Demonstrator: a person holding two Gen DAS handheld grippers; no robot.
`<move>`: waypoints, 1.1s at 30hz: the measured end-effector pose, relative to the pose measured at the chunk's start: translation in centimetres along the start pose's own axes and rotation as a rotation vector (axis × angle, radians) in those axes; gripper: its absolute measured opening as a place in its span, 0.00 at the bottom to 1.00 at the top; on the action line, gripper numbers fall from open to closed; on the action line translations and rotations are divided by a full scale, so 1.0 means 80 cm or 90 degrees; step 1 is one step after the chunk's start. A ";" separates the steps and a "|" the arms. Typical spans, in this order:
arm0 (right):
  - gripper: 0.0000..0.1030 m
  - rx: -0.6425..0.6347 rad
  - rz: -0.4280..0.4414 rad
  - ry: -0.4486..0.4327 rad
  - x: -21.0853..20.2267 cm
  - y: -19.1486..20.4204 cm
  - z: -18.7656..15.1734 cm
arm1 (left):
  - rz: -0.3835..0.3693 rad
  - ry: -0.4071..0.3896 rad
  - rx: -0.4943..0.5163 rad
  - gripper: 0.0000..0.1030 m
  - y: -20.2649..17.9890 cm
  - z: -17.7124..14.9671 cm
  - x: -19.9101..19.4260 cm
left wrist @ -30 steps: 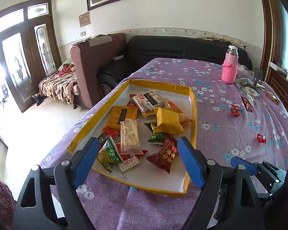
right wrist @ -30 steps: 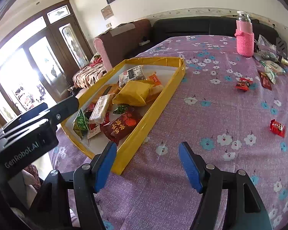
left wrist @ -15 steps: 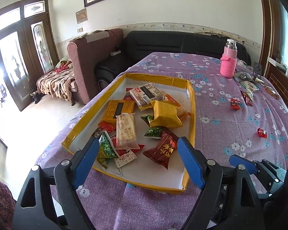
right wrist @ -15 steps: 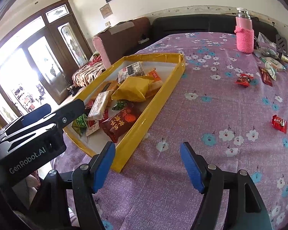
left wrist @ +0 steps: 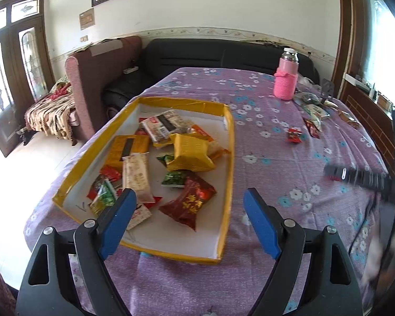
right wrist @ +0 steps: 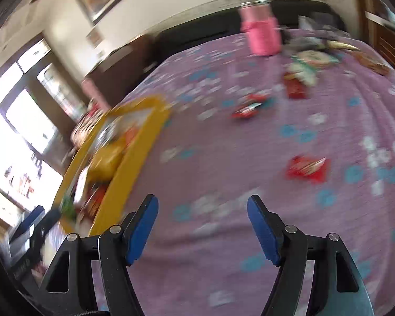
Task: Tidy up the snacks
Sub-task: 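Move both tools back toward the candies on the cloth, then grasp the red chocolate bar with the right tool while the left grasps a red candy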
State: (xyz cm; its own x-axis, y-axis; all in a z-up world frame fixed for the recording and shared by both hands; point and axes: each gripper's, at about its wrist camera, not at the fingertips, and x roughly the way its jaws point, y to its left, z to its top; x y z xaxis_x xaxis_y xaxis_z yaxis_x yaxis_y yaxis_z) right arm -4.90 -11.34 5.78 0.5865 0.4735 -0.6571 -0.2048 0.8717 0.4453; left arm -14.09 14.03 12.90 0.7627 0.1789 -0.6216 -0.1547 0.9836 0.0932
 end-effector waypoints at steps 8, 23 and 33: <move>0.70 0.030 -0.090 -0.007 0.043 -0.075 0.101 | -0.038 0.013 0.004 0.82 -0.010 0.000 0.012; 0.30 0.038 -0.033 0.123 0.170 -0.037 0.150 | -0.065 0.049 -0.015 0.82 0.003 0.003 0.046; 0.52 0.099 -0.137 0.035 0.111 -0.132 0.190 | -0.100 0.056 -0.011 0.82 -0.005 0.004 0.052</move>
State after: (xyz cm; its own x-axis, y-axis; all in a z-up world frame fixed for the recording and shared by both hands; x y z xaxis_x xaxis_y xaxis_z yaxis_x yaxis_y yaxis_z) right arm 14.41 -18.23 4.51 0.5587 0.2887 -0.7775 0.0456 0.9253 0.3764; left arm -10.64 14.40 10.52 0.7209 0.0200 -0.6928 -0.0501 0.9985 -0.0234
